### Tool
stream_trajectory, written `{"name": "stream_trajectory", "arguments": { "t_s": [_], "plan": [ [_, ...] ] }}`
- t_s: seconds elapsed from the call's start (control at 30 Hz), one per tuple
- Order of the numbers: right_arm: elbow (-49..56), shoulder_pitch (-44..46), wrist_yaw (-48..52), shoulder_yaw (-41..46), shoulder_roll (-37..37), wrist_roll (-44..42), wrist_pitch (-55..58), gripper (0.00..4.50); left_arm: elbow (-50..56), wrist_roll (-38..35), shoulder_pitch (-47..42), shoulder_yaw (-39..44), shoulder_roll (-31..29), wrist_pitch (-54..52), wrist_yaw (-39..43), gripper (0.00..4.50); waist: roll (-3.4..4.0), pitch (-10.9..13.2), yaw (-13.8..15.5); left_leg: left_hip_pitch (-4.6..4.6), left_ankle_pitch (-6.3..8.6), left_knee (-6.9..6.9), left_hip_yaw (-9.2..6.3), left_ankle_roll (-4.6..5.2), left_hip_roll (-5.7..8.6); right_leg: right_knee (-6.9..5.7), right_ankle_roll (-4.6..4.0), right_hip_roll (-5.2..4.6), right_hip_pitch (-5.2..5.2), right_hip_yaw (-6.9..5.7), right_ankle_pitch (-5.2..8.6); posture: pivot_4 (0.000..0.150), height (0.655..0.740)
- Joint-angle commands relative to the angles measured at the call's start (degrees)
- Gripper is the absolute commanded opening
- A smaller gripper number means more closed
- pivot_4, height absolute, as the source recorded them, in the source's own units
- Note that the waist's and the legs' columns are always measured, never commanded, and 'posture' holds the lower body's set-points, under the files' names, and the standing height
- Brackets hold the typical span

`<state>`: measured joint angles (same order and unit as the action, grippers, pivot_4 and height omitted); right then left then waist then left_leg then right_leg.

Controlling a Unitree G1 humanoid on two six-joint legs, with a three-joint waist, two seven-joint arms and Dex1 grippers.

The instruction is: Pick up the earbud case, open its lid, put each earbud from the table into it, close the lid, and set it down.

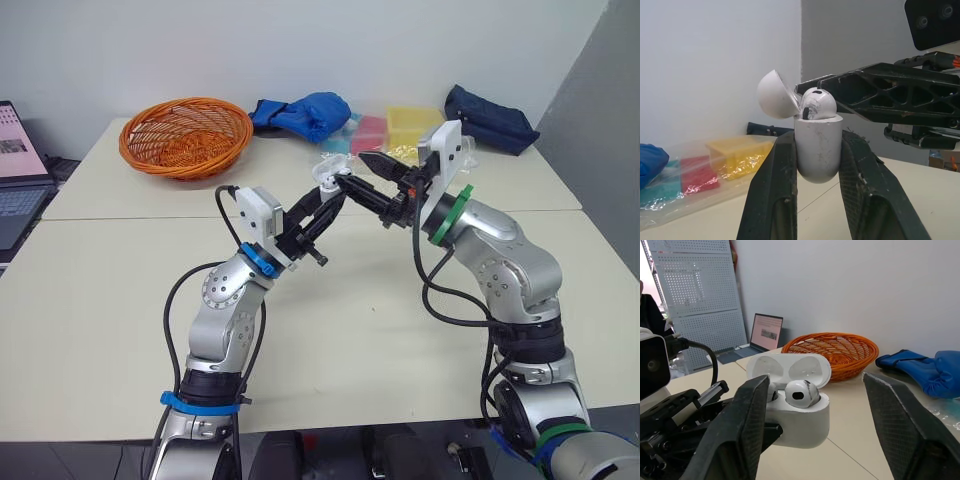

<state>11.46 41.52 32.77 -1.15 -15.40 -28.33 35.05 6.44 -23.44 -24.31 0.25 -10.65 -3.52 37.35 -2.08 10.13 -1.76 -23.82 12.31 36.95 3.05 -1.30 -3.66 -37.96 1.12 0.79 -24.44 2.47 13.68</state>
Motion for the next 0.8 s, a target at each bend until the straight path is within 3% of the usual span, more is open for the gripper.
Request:
{"name": "stream_trajectory", "arguments": {
  "t_s": [0.03, 0.2, 0.33, 0.47, 0.67, 0.8],
  "plan": [
    [2.9, 1.8, 2.5, 4.4, -3.1, -3.9, 0.6, 3.11, 2.2, -0.6, -0.9, -0.3, -0.1, 0.4, 0.3, 0.75, 0.00, 0.0, 0.0, 0.00, 0.00, 0.00, 0.00, 0.00, 0.00, 0.00, 0.00, 0.00, 0.00, 0.00, 0.00, 0.150, 0.7400],
    [2.4, 3.8, 9.3, 8.5, -12.4, -9.4, 4.7, 3.11, 2.0, -0.8, -1.0, -0.3, -0.6, 0.3, 0.8, 0.75, 0.00, 0.0, 0.2, -0.04, 0.00, 0.00, 0.00, 0.00, 0.03, 0.06, 0.00, -0.04, 0.01, -0.02, 0.00, 0.150, 0.7400],
    [-4.1, 7.7, 14.9, 7.3, -19.1, -8.3, 5.5, 3.11, 0.8, -0.8, -1.6, -0.5, -1.1, 1.0, 2.5, 0.75, 0.01, 0.0, -0.1, -0.01, 0.01, -0.03, 0.03, 0.01, 0.02, 0.09, -0.01, -0.03, 0.00, 0.00, 0.01, 0.150, 0.7400],
    [-11.2, 11.0, 20.4, 3.8, -22.4, -5.6, 4.6, 2.19, -0.7, -0.6, -2.0, -0.4, -1.1, 2.1, 3.9, 0.75, 0.01, 0.0, -0.1, 0.05, 0.01, -0.03, -0.01, 0.01, -0.01, 0.02, -0.05, 0.02, 0.00, 0.00, 0.03, 0.150, 0.7400],
    [-24.0, 17.7, 19.1, -3.0, -18.6, 4.8, -1.6, 0.04, 0.3, -0.8, -0.9, -2.9, -0.8, 2.4, 6.7, 0.75, 0.02, 0.0, -0.1, -0.01, 0.01, -0.04, 0.10, 0.01, 0.00, 0.04, -0.04, 0.01, -0.08, 0.06, 0.02, 0.150, 0.7400],
    [-24.1, 21.2, 18.0, -4.4, -15.0, 6.6, -0.1, 0.04, 1.3, -0.9, 0.0, -3.5, -1.4, 1.6, 7.2, 0.75, 0.03, 0.0, -0.1, -0.19, 0.01, -0.09, 0.10, 0.01, 0.00, 0.03, -0.04, 0.01, -0.26, 0.07, 0.02, 0.150, 0.7400]
  ]
}}
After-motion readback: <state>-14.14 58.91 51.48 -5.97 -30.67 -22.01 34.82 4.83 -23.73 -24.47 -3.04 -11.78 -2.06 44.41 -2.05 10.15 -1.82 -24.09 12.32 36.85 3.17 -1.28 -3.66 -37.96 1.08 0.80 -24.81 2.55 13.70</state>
